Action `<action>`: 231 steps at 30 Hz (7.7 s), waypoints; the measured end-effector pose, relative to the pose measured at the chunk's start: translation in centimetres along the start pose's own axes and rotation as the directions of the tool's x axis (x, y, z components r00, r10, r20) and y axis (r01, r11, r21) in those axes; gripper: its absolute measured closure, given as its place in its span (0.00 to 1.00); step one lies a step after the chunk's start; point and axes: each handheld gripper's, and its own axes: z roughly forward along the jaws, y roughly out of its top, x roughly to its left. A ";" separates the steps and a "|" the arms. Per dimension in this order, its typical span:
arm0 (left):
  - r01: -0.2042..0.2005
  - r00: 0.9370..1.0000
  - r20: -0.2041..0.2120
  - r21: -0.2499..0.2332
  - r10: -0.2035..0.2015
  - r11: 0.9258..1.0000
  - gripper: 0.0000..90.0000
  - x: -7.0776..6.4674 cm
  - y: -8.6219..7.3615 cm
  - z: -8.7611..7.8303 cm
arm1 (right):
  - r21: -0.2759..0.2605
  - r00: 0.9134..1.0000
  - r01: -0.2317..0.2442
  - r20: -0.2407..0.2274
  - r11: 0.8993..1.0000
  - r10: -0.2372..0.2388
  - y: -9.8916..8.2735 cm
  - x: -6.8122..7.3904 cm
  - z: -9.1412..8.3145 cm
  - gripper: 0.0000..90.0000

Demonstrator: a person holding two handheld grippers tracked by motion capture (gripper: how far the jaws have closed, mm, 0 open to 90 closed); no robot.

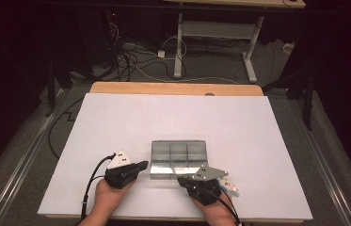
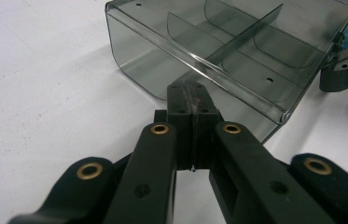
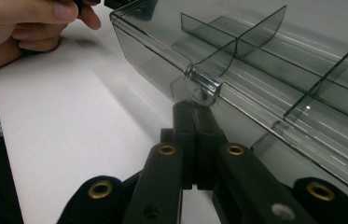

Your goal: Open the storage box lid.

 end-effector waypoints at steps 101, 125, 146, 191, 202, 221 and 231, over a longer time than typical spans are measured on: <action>-0.001 0.995 0.097 -0.072 0.008 0.997 0.97 -1.5 0.7 -1.1 | -0.207 0.986 -0.026 0.156 0.978 0.059 -0.1 -5.2 -8.8 1.00; 0.000 0.995 0.098 -0.077 0.008 0.997 0.97 -1.5 0.7 -1.1 | -0.090 0.979 -0.083 0.176 0.992 0.098 -1.4 -5.7 -7.1 1.00; 0.019 0.997 0.081 -0.078 -0.013 0.997 0.97 -0.7 0.2 -1.5 | -0.048 0.990 -0.057 0.123 0.997 0.062 -1.3 -4.4 -6.0 1.00; 0.004 0.999 0.044 -0.112 0.000 0.994 0.97 2.2 6.9 0.4 | -0.188 0.966 -0.083 0.226 0.979 0.126 4.7 -12.0 -4.1 1.00; 0.048 0.998 0.049 -0.106 -0.043 0.993 0.97 3.5 7.6 1.8 | -0.231 0.973 -0.088 0.188 0.969 0.133 6.5 -12.3 -2.7 1.00; 0.064 0.997 0.036 -0.087 -0.061 0.994 0.97 4.5 7.4 1.9 | -0.252 0.974 -0.085 0.182 0.964 0.133 7.8 -13.0 -1.7 1.00; 0.077 0.996 -0.033 -0.086 -0.080 0.993 0.96 5.0 7.1 0.8 | -0.234 0.974 -0.099 0.178 0.967 0.143 7.7 -13.2 -1.1 1.00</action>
